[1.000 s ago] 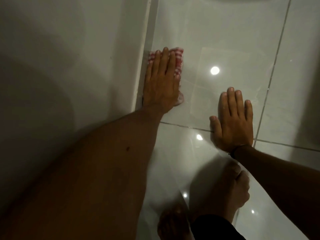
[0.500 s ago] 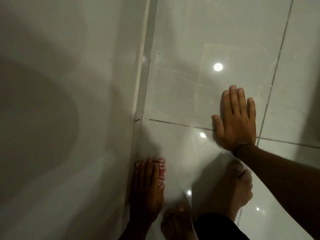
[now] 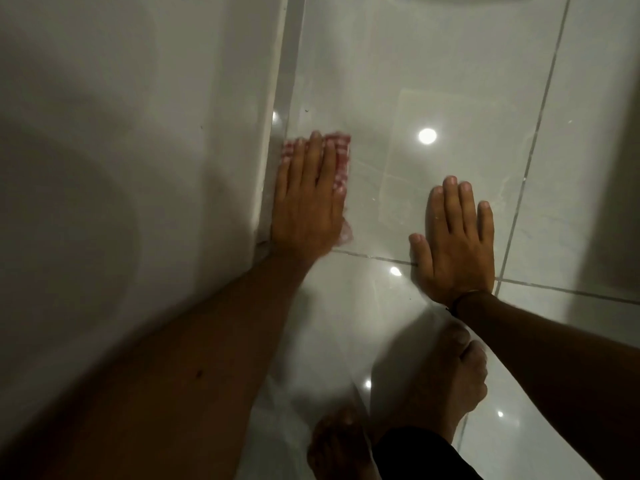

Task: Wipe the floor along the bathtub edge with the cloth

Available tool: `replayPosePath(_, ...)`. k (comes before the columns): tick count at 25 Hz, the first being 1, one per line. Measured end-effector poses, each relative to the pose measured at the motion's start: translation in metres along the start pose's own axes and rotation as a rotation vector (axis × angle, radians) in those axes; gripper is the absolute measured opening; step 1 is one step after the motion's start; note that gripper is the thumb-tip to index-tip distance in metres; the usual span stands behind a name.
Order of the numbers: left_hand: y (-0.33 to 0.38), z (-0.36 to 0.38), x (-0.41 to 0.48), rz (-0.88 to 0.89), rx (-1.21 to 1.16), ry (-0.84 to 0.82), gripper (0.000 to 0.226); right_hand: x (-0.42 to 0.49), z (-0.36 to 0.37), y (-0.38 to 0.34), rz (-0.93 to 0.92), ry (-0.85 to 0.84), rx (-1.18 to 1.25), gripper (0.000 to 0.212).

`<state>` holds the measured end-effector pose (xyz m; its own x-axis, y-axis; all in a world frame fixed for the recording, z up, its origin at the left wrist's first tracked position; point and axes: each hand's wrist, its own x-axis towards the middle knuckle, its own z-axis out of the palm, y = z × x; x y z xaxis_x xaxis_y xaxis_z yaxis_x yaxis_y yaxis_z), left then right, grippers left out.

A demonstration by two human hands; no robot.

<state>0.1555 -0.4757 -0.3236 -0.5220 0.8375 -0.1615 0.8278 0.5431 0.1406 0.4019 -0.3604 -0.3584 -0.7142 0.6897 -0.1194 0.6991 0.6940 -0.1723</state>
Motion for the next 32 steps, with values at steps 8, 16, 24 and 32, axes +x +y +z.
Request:
replayPosePath(8, 0.081, 0.033, -0.109, 0.156, 0.014, -0.18, 0.146, -0.001, -0.003, -0.001, 0.002, -0.009, -0.021, 0.082)
replayPosePath(16, 0.006, 0.004, -0.006, 0.056, 0.007, 0.012, 0.075, 0.0, -0.007, -0.005, 0.004, -0.006, -0.008, 0.081)
replayPosePath(24, -0.002, 0.004, -0.019, 0.024, -0.097, 0.037, 0.075, 0.0, -0.006, -0.004, 0.013, -0.007, 0.001, 0.081)
replayPosePath(32, -0.007, 0.037, -0.191, -0.009, -0.011, -0.064, 0.066, 0.0, -0.004, -0.002, 0.001, 0.002, -0.006, 0.082)
